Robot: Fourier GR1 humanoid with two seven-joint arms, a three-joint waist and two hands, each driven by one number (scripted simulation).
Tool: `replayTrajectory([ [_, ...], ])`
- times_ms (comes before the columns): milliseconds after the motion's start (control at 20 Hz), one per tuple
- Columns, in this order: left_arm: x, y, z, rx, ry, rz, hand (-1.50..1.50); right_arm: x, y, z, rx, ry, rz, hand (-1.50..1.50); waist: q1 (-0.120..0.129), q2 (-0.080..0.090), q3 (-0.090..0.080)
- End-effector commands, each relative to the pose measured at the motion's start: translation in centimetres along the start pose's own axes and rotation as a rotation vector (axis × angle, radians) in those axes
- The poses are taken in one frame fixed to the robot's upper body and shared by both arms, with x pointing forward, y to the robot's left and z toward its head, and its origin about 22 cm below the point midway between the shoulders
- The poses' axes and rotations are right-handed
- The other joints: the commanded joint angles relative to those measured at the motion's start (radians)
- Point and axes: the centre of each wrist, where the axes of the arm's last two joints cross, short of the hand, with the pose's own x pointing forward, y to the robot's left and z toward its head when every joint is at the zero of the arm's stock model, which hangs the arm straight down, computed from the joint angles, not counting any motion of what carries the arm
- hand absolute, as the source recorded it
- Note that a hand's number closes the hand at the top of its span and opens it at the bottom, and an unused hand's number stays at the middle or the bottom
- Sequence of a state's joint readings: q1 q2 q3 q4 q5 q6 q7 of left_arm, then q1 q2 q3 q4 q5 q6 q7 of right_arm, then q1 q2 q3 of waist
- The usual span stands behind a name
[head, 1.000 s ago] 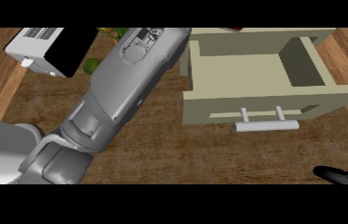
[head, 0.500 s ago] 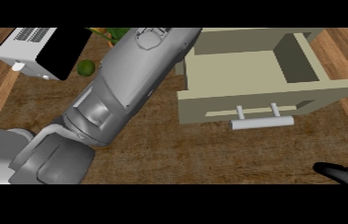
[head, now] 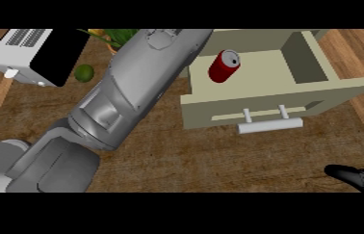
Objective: Pick up the can, place it into the drawer and close the drawer
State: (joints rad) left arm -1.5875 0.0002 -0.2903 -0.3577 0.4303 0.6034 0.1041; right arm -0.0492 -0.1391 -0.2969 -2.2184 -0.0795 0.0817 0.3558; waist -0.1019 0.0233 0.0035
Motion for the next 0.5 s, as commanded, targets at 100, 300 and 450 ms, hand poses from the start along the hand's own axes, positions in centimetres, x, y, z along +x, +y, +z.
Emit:
replayTrajectory([
  [100,-1.5,0.4,-0.2,0.056,-0.012,-0.008,-1.50,1.2,-0.1,-0.7,0.037,-0.053,0.103,-1.50,-0.013,0.007,0.000],
  [300,0.4,0.0,-0.3,0.047,0.007,0.042,-1.50,1.6,0.4,-2.1,0.086,-0.100,0.183,-1.50,0.011,0.007,-0.001],
  [450,0.6,-0.1,-0.3,0.057,0.010,0.060,-1.50,1.3,0.5,-2.4,0.117,-0.166,0.267,-1.50,-0.002,0.011,0.000],
])
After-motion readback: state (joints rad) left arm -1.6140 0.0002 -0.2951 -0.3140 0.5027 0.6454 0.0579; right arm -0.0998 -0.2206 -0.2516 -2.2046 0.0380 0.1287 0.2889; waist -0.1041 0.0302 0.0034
